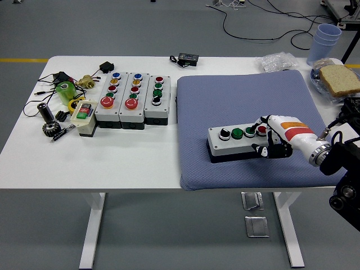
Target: Pick up the button,place it on the desk,press the button,press the button
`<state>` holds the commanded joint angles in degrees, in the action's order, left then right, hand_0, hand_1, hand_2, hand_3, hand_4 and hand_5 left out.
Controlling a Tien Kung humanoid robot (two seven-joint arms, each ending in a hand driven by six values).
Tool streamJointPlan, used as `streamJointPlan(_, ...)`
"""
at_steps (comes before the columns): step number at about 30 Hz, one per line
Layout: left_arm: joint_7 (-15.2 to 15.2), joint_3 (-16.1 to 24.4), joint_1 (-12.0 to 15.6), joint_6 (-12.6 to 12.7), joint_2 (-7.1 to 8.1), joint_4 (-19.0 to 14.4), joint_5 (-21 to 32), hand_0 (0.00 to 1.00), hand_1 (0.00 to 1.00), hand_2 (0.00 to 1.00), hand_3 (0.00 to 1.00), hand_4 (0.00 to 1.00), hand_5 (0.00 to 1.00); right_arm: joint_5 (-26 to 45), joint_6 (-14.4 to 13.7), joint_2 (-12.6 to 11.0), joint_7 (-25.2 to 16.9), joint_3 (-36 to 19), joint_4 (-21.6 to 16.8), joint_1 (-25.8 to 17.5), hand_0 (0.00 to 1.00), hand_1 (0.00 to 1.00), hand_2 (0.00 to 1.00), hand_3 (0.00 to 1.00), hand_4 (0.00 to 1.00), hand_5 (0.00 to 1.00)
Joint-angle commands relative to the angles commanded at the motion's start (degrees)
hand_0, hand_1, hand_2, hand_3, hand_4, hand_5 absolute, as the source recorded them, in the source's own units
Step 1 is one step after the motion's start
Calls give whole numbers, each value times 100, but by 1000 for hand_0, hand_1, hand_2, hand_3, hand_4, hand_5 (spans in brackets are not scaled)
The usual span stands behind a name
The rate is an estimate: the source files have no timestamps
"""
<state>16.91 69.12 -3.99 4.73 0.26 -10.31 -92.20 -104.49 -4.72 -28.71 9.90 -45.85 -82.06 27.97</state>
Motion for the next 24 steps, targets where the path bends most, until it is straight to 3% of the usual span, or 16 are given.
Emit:
streamJointPlan(16,-4,11,-68,5,7,0,39,644,643,654,567,312,860,0,61,-2,52,84,98,117,175,2,184,653,720,207)
streamJointPlan(21,-8,10,-73,7,6,0,40,644,643,653,566,312,860,113,-243,-24,-73,-163,-33,81,175,2,186,663,720,208)
streamJointPlan(23,-9,8,-76,9,5,0,41,644,643,653,566,312,860,438,-506,-28,-202,-287,-78,40,175,2,186,663,720,208)
streamJointPlan(24,-11,1,-78,9,6,0,43,645,643,653,566,312,859,689,-668,-29,-313,-357,-103,7,278,84,309,779,731,266)
